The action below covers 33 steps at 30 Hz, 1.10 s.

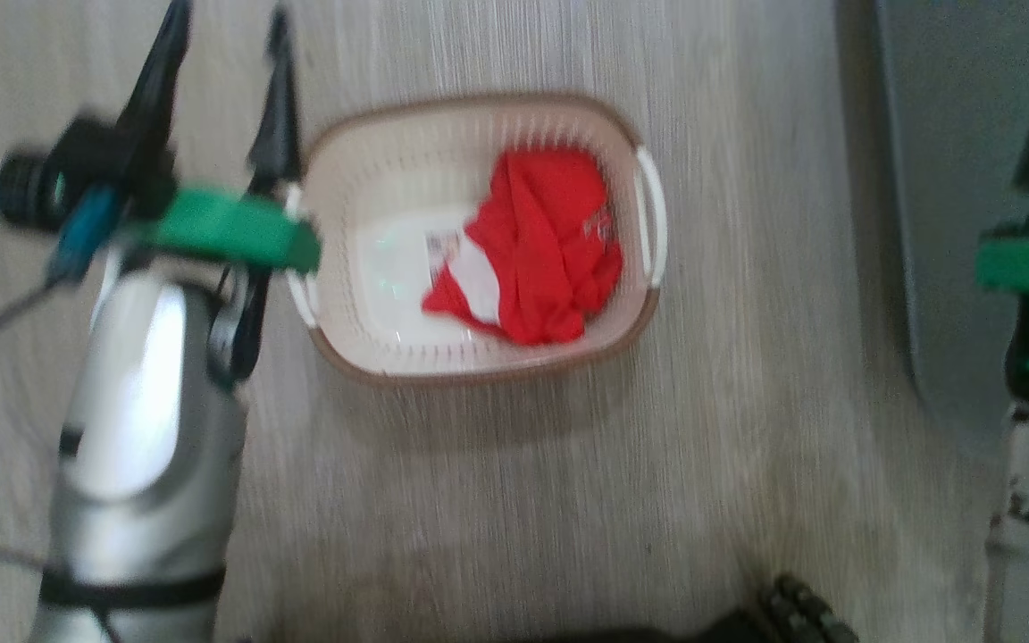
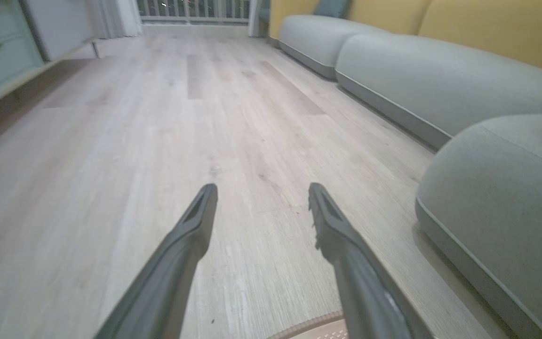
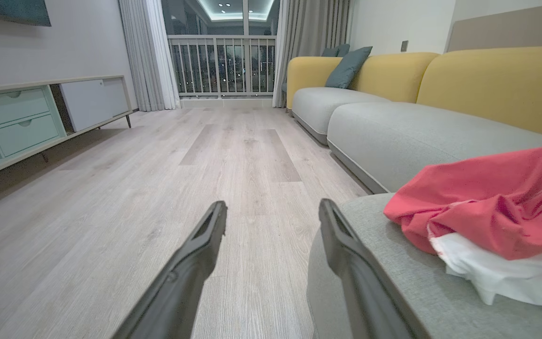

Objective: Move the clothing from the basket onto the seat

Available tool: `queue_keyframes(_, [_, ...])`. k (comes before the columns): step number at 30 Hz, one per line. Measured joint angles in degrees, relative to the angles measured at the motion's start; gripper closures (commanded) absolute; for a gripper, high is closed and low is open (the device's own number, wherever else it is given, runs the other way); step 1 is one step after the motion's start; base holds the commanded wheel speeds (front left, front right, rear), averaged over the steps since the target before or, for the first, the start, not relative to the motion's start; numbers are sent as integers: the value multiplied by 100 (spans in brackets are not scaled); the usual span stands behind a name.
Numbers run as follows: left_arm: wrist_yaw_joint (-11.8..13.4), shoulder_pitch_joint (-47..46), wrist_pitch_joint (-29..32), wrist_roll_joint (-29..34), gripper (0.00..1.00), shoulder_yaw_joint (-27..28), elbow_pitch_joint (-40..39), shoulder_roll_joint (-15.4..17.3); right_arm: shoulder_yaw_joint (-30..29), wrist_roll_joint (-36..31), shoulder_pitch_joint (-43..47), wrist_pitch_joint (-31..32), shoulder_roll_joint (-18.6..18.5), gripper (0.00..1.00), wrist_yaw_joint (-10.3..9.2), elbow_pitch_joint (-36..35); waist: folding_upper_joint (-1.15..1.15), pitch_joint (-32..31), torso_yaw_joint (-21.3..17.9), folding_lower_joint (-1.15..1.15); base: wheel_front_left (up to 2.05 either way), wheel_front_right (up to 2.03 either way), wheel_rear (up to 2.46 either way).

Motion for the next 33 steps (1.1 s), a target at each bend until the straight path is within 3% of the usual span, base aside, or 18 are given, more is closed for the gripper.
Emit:
queue_keyframes(9, [181,-1549,1254,153,0,-710,1199,-51,320,413,-1013,0,-13,0,0,-46,0,1548,-233,-1,0,0,0])
queue_keyframes(14, [463,-2305,1882,152,0,-1247,2127,-52,737,787,-1354,-1,-22,0,0,-54,0,2213,-572,-1,0,0,0])
queue_keyframes(25, [730,-3077,2673,283,0,-1528,3721,-12,1141,1352,-1390,-1,-23,0,0,-294,0,2822,-1656,-3,0,0,0])
queue_keyframes(33, [970,-3264,2731,375,0,-1561,4577,255,1135,1561,-1125,-1,-21,0,0,-412,0,2844,-1942,-4,0,0,0])
